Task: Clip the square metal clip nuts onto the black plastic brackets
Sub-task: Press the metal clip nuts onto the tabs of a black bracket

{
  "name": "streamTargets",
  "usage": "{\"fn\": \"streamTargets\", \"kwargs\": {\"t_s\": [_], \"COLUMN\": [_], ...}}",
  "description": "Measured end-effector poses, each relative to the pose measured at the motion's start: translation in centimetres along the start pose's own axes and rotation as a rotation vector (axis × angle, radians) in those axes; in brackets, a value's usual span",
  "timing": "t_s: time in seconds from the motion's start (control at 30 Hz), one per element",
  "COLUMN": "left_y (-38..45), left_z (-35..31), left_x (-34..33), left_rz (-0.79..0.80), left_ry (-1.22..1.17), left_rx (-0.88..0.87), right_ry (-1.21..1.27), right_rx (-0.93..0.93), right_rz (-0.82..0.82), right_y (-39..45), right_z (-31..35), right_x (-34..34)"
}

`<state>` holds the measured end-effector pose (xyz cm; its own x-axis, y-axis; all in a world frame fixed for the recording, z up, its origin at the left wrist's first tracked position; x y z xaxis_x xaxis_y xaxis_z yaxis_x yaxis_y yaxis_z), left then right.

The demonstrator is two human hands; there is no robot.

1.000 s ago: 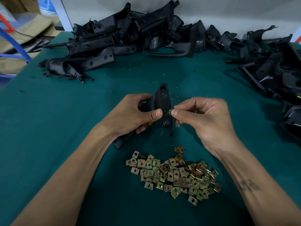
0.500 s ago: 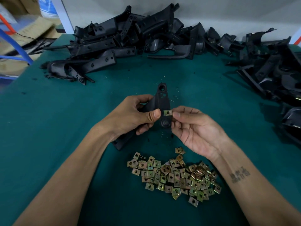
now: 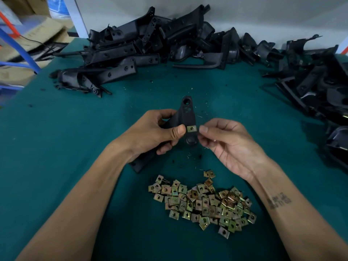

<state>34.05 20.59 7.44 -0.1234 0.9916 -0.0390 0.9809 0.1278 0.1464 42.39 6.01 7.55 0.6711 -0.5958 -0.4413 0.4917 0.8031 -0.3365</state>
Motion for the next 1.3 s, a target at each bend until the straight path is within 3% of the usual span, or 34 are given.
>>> {"fn": "streamTargets", "kwargs": {"t_s": [0.07,0.13,0.27,0.43,0.6,0.77,0.83,1.13,1.3], "left_y": [0.0,0.0,0.0,0.0,0.0,-0.1,-0.1,0.0,0.1], "left_z": [0.1,0.3,0.5,0.3,0.3,0.1,0.0,-0.2,0.0], "left_x": [0.9,1.6,1.4,1.0,0.8,0.2,0.0,-0.6,-0.6], "left_rz": [-0.081,-0.157,-0.141,-0.093,-0.070,-0.003,0.006,0.007,-0.001], "left_ry": [-0.075,-0.155,-0.208,-0.220,-0.208,-0.138,-0.125,-0.014,0.015], "left_rx": [0.010,0.025,0.050,0.058,0.057,0.040,0.037,0.037,0.031], "right_ry": [-0.228,-0.692,-1.136,-1.307,-1.170,-0.400,-0.237,-0.047,-0.003], "right_rx": [0.211,0.406,0.452,0.410,0.428,0.395,0.396,0.316,0.348], "right_rz": [-0.216,-0.421,-0.345,-0.308,-0.314,-0.168,-0.148,-0.164,-0.092], "right_y": [-0.2,-0.6,-0.2,0.7,0.6,-0.1,-0.4,-0.6,-1.0], "right_z": [1.3,2.5,1.3,0.3,0.3,1.7,2.1,2.2,2.7], "right_x": [1.6,2.0,0.6,-0.6,-0.2,0.8,0.7,0.7,0.2]}}
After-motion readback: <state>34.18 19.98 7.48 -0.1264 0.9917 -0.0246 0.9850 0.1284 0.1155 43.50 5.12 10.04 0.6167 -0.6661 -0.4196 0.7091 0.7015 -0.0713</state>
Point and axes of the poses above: each hand's wrist, its own y-axis towards the middle knuckle, its own x-axis out of the back of the hand, z = x × y, the point moved 7 cm from there along y, towards the middle knuckle, and after that the axes turned 11 degrees about -x, right-handed, at the moved point
